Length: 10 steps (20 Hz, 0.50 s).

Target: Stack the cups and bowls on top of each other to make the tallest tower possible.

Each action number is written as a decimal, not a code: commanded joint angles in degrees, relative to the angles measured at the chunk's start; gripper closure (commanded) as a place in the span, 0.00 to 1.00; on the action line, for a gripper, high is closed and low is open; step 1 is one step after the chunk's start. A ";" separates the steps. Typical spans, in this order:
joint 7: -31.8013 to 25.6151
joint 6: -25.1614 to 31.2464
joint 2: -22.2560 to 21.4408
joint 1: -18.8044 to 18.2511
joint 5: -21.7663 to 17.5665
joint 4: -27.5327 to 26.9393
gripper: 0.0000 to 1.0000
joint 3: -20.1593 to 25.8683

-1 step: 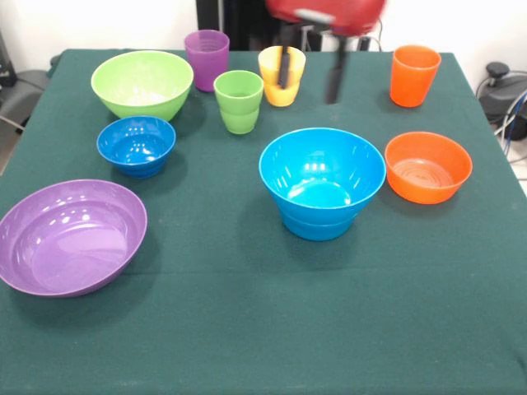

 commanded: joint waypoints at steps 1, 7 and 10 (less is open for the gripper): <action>-8.92 -1.64 6.16 -4.84 -6.50 0.10 0.00 6.19; -11.09 -2.62 7.30 -8.56 -9.23 -0.46 0.00 8.49; -11.60 -2.38 8.39 -10.10 -10.50 -0.85 0.00 9.48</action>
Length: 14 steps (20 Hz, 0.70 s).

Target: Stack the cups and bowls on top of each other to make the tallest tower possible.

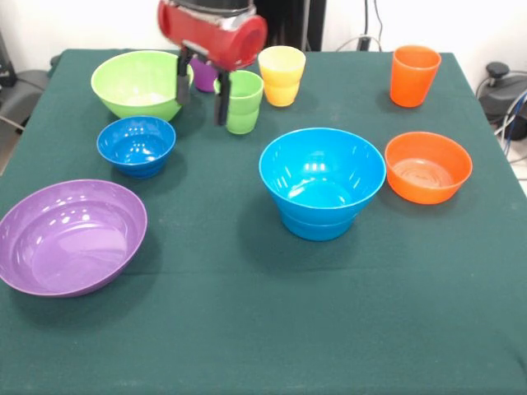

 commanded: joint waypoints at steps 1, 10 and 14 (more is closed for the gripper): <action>-11.67 -2.10 5.18 -2.28 -6.94 -0.91 0.00 8.53; -9.90 -1.74 6.63 -3.26 -10.39 -1.86 0.00 9.47; -9.24 -1.49 7.77 -2.84 -11.80 -2.67 0.00 9.42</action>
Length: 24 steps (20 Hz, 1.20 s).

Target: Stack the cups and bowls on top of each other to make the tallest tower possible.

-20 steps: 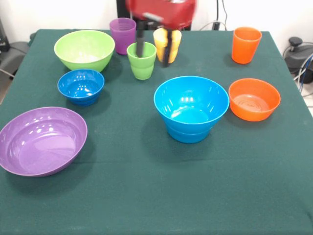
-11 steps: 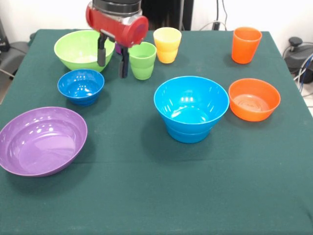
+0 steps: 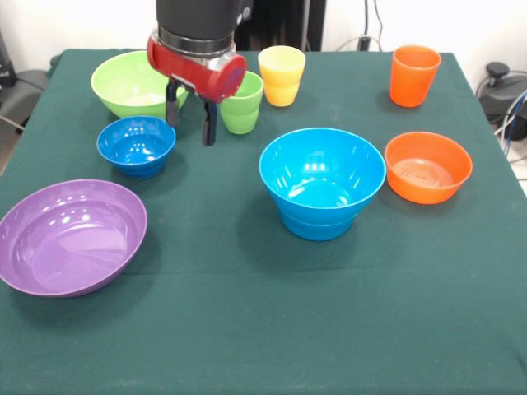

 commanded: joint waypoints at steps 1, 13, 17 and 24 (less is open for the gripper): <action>-9.21 -1.74 4.13 0.10 -6.26 -2.58 0.00 6.78; -9.53 -1.07 5.35 -1.44 -9.50 -3.61 0.00 7.33; -9.76 1.46 1.81 -1.99 -8.78 -1.36 0.00 8.07; -10.66 5.18 -1.11 -2.43 -8.00 -0.77 0.00 8.72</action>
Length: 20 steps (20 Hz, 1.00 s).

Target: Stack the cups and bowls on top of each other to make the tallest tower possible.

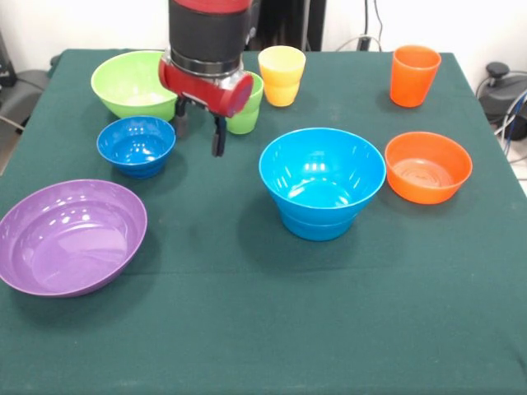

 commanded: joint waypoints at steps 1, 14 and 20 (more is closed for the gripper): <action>-11.03 5.64 -2.51 -1.15 -2.77 -0.88 0.00 5.95; -10.78 2.82 1.72 -3.14 -5.25 -1.43 0.00 6.60; -10.54 2.21 3.78 -3.12 -6.64 -2.56 0.00 5.92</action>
